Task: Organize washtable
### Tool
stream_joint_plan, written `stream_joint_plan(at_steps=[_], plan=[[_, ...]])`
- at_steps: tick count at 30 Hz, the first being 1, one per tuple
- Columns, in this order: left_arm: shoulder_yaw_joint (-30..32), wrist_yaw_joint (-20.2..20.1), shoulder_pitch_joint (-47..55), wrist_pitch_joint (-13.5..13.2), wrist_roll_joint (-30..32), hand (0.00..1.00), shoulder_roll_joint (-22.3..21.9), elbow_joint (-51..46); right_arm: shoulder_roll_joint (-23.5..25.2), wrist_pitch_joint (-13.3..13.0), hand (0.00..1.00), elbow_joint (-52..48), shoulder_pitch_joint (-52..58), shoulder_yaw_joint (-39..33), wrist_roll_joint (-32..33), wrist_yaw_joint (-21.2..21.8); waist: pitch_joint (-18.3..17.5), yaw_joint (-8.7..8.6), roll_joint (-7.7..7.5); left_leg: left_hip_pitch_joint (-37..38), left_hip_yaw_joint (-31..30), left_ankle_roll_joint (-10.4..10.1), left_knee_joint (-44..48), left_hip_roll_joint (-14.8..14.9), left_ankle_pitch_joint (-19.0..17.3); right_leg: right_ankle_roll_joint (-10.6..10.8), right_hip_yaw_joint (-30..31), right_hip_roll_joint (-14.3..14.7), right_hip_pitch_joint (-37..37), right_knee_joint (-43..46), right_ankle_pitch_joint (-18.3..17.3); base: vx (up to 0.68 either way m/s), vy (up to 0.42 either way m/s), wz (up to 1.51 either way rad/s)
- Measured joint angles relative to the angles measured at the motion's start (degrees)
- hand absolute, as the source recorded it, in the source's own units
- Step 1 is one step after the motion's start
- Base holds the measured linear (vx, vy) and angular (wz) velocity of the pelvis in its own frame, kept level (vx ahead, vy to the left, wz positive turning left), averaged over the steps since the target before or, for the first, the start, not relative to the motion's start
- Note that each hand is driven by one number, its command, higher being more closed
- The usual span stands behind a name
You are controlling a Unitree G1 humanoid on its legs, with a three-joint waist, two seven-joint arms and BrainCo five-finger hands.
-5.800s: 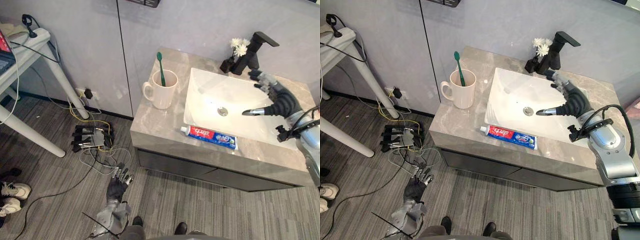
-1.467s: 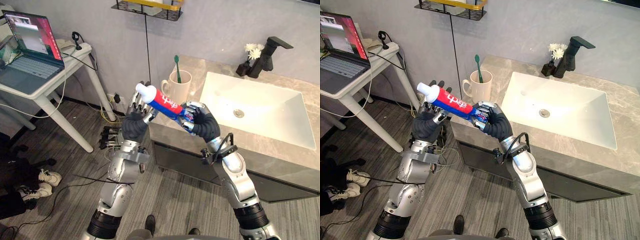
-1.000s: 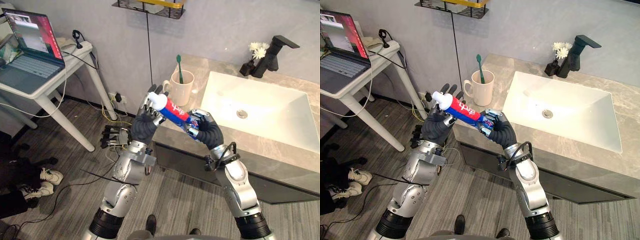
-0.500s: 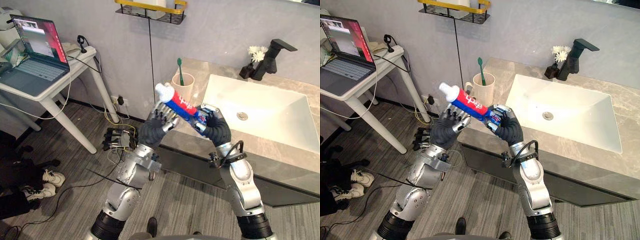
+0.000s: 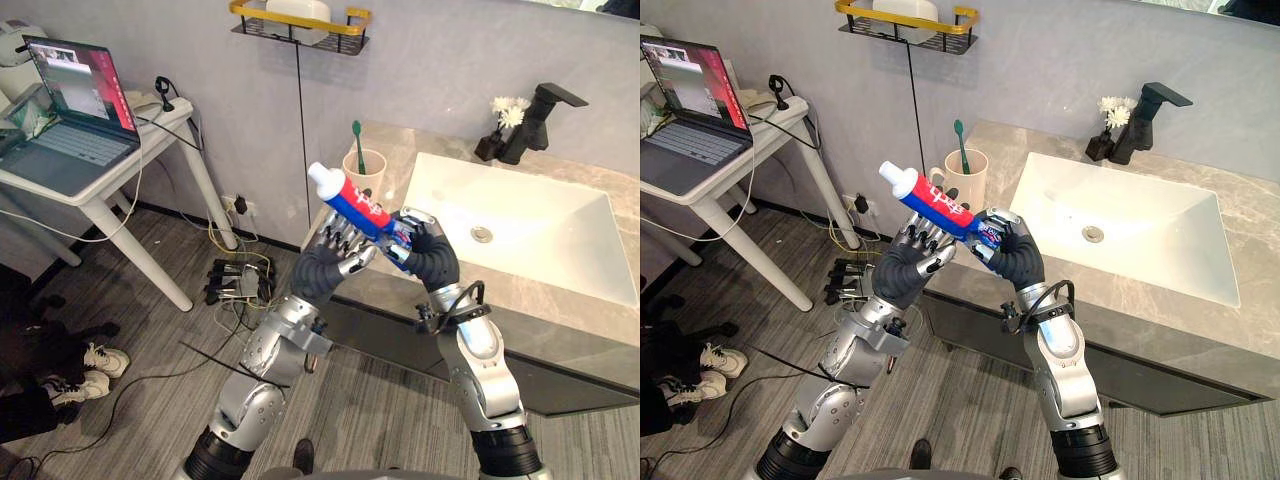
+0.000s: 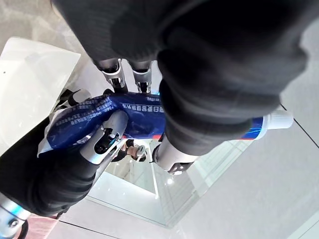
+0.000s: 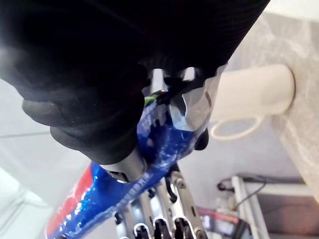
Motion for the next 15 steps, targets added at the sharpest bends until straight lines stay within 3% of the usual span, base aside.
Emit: stream_joint_plan(at_steps=[15], plan=[[-0.02,0.64,-0.21,-0.35,0.06,0.00,0.00,0.17,1.03,0.89,1.00,0.01,0.00,1.52,0.69,0.81,-0.19,-0.07,-0.29,0.42,0.49,0.01,-0.50,0.07,0.00,0.03,0.56,0.00,-0.05,-0.01,0.02,0.00,0.000,-0.01]])
